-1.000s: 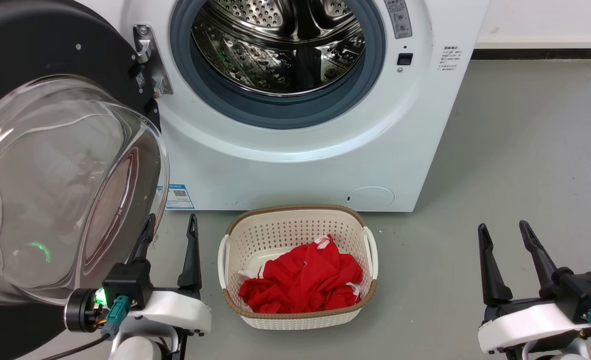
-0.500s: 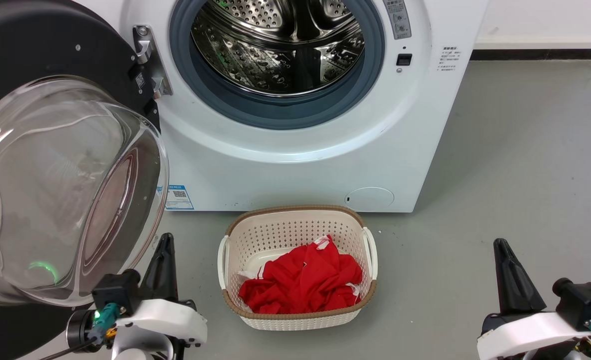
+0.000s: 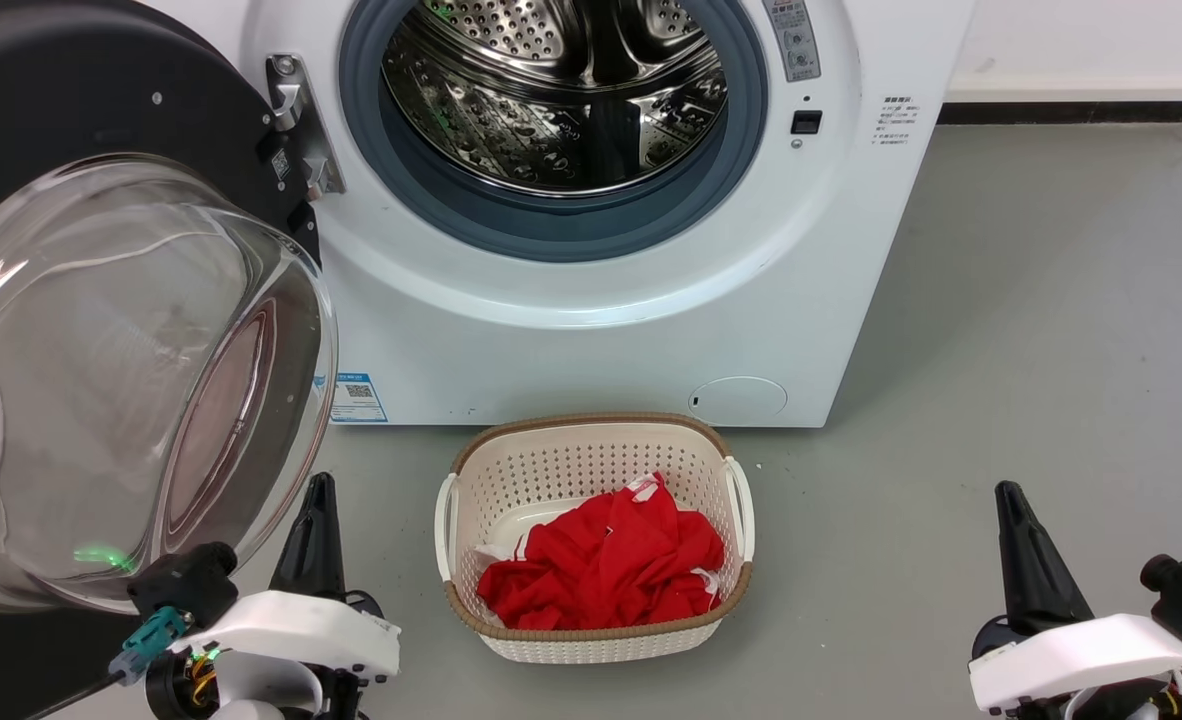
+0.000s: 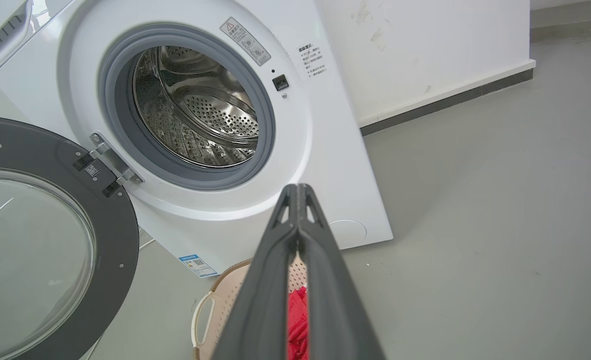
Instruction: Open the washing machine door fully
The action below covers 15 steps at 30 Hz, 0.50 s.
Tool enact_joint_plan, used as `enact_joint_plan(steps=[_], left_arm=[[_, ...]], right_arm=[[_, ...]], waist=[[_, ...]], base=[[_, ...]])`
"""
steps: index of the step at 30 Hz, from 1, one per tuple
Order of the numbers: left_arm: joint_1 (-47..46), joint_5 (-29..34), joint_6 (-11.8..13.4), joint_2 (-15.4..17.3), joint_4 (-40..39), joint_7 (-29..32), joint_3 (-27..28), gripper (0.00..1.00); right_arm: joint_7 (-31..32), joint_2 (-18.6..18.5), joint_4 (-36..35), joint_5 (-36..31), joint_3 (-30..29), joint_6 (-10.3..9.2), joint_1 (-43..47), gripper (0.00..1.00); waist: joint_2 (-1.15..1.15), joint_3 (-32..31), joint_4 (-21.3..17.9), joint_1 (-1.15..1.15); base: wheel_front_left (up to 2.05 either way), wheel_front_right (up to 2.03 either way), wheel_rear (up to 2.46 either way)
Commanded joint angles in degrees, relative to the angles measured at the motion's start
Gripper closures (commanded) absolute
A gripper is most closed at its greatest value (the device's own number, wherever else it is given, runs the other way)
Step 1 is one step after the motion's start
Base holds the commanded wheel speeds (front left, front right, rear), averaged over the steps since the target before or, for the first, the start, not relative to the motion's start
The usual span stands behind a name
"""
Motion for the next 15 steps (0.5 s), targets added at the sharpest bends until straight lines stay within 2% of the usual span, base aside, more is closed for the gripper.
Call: enact_joint_plan(steps=[1,15], left_arm=[[-1.1,-1.9,-0.2,0.1,-0.9,0.4,0.3,1.0],[-1.1,-14.7,-1.2,0.1,-0.7,3.4,1.4,1.0]], right_arm=[[0.2,-0.5,-0.4,2.1,-0.2,-0.01,-2.0,1.0],[2.5,-0.7,1.1,15.1,-0.5,-0.01,-3.2,1.0]], waist=[[0.0,0.0,0.0,0.0],[0.0,-0.3,-0.1,0.0]], base=[[0.0,0.0,0.0],[0.0,0.0,0.0]])
